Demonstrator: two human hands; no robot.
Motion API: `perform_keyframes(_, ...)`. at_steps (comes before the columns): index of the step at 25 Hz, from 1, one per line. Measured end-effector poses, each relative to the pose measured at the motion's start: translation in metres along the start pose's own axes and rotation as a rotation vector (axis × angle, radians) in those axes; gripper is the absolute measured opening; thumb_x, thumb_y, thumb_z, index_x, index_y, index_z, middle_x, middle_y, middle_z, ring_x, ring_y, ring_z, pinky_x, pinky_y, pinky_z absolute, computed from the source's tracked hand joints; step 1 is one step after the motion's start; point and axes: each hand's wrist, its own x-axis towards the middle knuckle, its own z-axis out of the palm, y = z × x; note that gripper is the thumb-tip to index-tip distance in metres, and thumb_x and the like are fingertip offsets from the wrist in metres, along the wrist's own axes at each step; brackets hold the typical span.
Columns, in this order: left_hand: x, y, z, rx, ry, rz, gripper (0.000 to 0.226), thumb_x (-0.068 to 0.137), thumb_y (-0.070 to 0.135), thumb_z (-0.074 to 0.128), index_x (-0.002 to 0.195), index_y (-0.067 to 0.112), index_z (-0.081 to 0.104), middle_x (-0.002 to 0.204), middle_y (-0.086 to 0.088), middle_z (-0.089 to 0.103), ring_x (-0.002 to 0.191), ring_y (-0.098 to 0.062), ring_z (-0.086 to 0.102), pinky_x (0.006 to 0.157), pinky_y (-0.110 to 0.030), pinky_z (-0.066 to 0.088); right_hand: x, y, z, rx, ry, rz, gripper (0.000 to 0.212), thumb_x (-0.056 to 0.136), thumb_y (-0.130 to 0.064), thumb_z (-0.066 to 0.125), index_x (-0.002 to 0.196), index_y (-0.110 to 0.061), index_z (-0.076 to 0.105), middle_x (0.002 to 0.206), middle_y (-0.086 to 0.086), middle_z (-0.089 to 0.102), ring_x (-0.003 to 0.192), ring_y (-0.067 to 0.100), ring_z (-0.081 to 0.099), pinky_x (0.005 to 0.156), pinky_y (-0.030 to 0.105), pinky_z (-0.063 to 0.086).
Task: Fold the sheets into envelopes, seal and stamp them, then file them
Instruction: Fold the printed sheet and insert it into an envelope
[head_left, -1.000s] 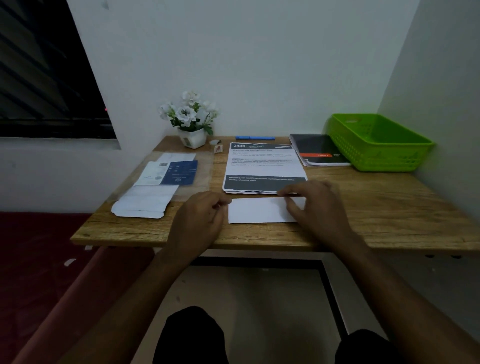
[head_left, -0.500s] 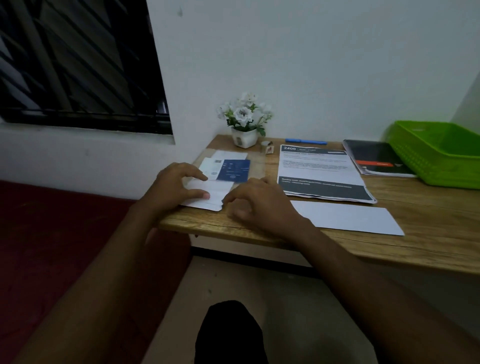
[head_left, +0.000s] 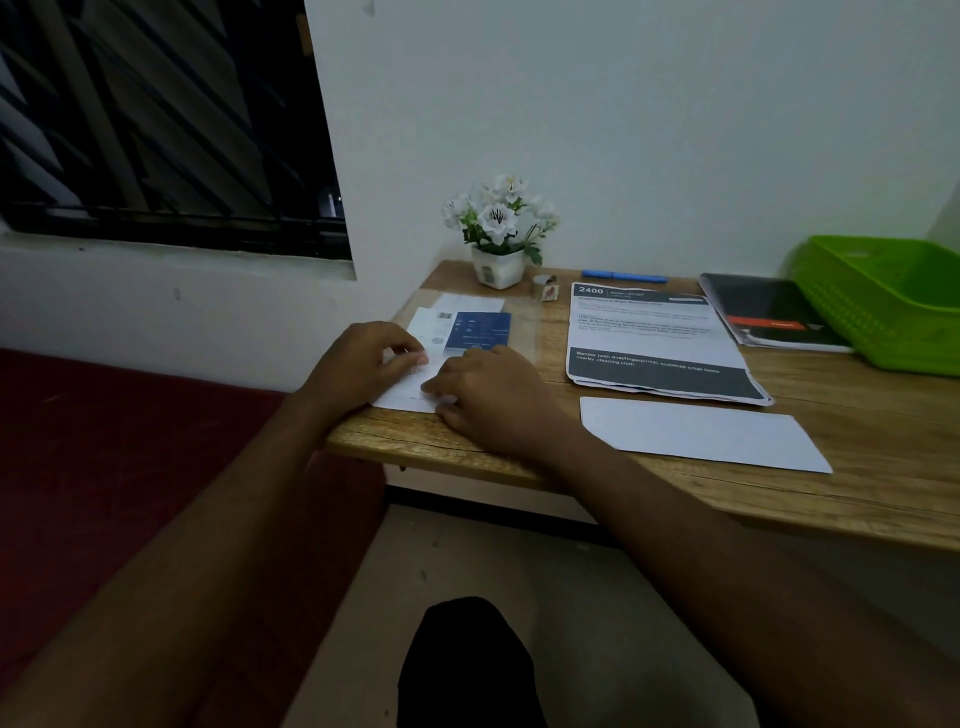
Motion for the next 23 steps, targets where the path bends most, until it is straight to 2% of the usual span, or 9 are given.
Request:
perform_keyframes(3, 0.007, 0.002, -0.002, -0.023, 0.086, 0.021, 0.016, 0.086, 0.020, 0.066, 0.097, 0.011, 0.074, 0.094, -0.003, 0.072, 0.085, -0.013, 0.063, 0.079, -0.030, 0.049, 0.004, -0.002, -0.001, -0.034, 0.025, -0.034, 0.032, 0.093, -0.031, 0.055, 0.124, -0.024, 0.063, 0.110, 0.002, 0.070, 0.096, 0.020, 0.062, 0.079, 0.036, 0.044)
perform_keyframes(5, 0.012, 0.002, -0.004, -0.043, 0.121, 0.004, 0.018, 0.085, 0.020, 0.067, 0.098, 0.009, 0.074, 0.095, -0.002, 0.072, 0.083, -0.011, 0.063, 0.076, -0.022, 0.048, 0.003, -0.003, 0.000, -0.089, 0.054, -0.061, 0.032, 0.093, -0.030, 0.056, 0.125, -0.026, 0.062, 0.109, 0.002, 0.070, 0.093, 0.021, 0.063, 0.074, 0.036, 0.047)
perform_keyframes(8, 0.017, 0.000, -0.006, -0.129, 0.179, -0.058, 0.019, 0.084, 0.022, 0.069, 0.097, 0.009, 0.074, 0.089, 0.006, 0.070, 0.076, 0.001, 0.061, 0.068, -0.008, 0.045, 0.002, -0.001, 0.003, -0.155, 0.088, -0.082, 0.035, 0.092, -0.031, 0.061, 0.127, -0.029, 0.061, 0.118, 0.003, 0.066, 0.100, 0.023, 0.062, 0.074, 0.036, 0.049)
perform_keyframes(11, 0.019, -0.001, -0.006, -0.192, 0.173, -0.091, 0.019, 0.083, 0.021, 0.069, 0.096, 0.009, 0.074, 0.087, 0.005, 0.070, 0.077, 0.001, 0.063, 0.069, -0.010, 0.047, 0.005, -0.002, 0.005, -0.183, 0.073, -0.116, 0.032, 0.094, -0.038, 0.056, 0.124, -0.029, 0.064, 0.128, 0.003, 0.061, 0.108, 0.022, 0.058, 0.077, 0.036, 0.048)
perform_keyframes(14, 0.022, -0.002, -0.006, -0.199, 0.157, -0.088, 0.019, 0.083, 0.023, 0.070, 0.097, 0.010, 0.074, 0.088, 0.008, 0.069, 0.078, 0.003, 0.063, 0.070, -0.011, 0.048, 0.009, -0.006, 0.006, -0.209, 0.074, -0.107, 0.034, 0.093, -0.037, 0.056, 0.123, -0.022, 0.062, 0.121, 0.003, 0.064, 0.105, 0.022, 0.059, 0.077, 0.035, 0.047)
perform_keyframes(17, 0.025, -0.004, -0.009, -0.193, 0.128, -0.066, 0.018, 0.082, 0.023, 0.071, 0.097, 0.015, 0.074, 0.087, 0.012, 0.068, 0.079, 0.006, 0.064, 0.070, -0.010, 0.048, 0.012, -0.012, 0.008, -0.224, 0.108, -0.091, 0.041, 0.089, -0.031, 0.064, 0.127, -0.019, 0.057, 0.120, 0.007, 0.064, 0.103, 0.025, 0.061, 0.075, 0.037, 0.050)
perform_keyframes(20, 0.027, -0.006, -0.014, -0.200, 0.014, -0.046, 0.016, 0.082, 0.021, 0.070, 0.098, 0.019, 0.074, 0.085, 0.013, 0.069, 0.077, 0.005, 0.065, 0.068, -0.009, 0.048, 0.021, -0.017, 0.005, -0.218, 0.119, -0.025, 0.043, 0.090, -0.028, 0.062, 0.130, -0.017, 0.051, 0.127, 0.011, 0.060, 0.102, 0.027, 0.062, 0.076, 0.040, 0.052)
perform_keyframes(21, 0.028, -0.008, -0.016, -0.180, -0.039, -0.046, 0.016, 0.082, 0.020, 0.071, 0.097, 0.017, 0.074, 0.085, 0.011, 0.070, 0.077, 0.004, 0.066, 0.068, -0.010, 0.048, 0.024, -0.018, 0.004, -0.232, 0.112, -0.023, 0.037, 0.091, -0.028, 0.061, 0.126, -0.016, 0.054, 0.123, 0.011, 0.064, 0.097, 0.027, 0.065, 0.075, 0.040, 0.051)
perform_keyframes(23, 0.027, -0.011, -0.018, -0.140, -0.131, -0.049, 0.015, 0.081, 0.018, 0.072, 0.096, 0.017, 0.075, 0.085, 0.009, 0.071, 0.076, 0.004, 0.066, 0.068, -0.010, 0.048, 0.028, -0.021, 0.001, -0.249, 0.115, -0.048, 0.022, 0.092, -0.025, 0.060, 0.110, -0.013, 0.062, 0.100, 0.009, 0.071, 0.076, 0.025, 0.067, 0.063, 0.035, 0.047)
